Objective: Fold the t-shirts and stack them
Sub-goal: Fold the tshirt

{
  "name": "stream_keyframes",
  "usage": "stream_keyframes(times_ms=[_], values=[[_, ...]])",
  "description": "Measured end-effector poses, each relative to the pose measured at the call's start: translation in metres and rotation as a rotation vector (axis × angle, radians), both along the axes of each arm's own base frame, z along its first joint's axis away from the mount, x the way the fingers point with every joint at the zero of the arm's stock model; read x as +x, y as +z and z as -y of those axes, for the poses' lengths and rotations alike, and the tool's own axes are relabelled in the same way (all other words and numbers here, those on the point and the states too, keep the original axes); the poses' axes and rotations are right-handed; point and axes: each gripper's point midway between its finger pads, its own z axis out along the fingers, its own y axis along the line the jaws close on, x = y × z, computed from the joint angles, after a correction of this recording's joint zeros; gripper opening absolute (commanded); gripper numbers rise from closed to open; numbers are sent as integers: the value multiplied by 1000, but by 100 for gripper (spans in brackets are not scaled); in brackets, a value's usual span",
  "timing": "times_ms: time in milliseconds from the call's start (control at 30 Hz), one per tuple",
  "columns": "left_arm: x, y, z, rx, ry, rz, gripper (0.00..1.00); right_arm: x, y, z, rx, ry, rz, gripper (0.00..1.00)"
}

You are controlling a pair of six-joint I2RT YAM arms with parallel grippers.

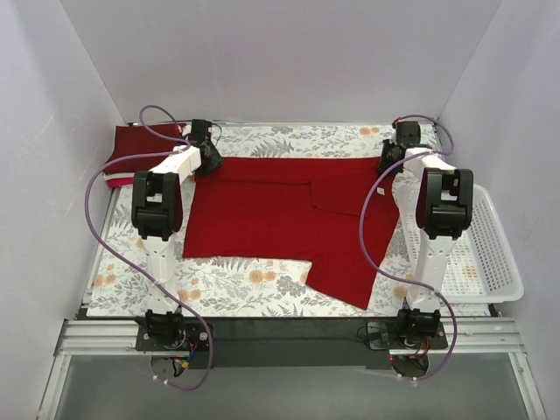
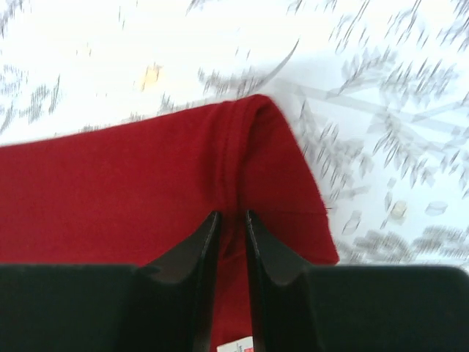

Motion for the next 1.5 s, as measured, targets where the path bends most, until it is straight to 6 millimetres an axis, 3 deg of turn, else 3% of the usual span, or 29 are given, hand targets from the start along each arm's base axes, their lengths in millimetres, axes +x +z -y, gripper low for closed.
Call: stream_keyframes(times_ms=[267, 467, 600, 700, 800, 900, 967, 1133, 1233, 1367, 1500], values=[[3, 2, 5, -22, -15, -4, 51, 37, 4, 11, 15, -3, 31, 31], [-6, 10, 3, -18, -17, -27, 61, 30, 20, 11, 24, 21, 37, 40], [-19, 44, 5, -25, -25, -2, 62, 4, 64, 8, 28, 40, 76, 44], [-42, 99, 12, -38, -41, 79, 62, -25, 111, 2, 27, 54, 145, 47], [-80, 150, 25, -60, -67, 174, 62, -62, 146, -13, 29, 87, 212, 48], [-133, 175, 34, -92, -90, 226, 62, -104, 152, -38, 40, 143, 225, 52], [-167, 163, 29, -102, -78, 208, 62, -137, 141, -56, 47, 188, 194, 52], [-249, 76, 6, -82, -10, -13, 60, -210, 104, -94, 57, 314, 89, 52], [-285, 43, -1, -73, 20, -115, 57, -240, 100, -104, 65, 357, 77, 53], [-297, 34, -9, -59, 69, -127, 52, -260, 104, -112, 79, 398, 105, 53], [-296, 29, -21, -13, 126, -126, 52, -274, 91, -111, 83, 406, 80, 53]])
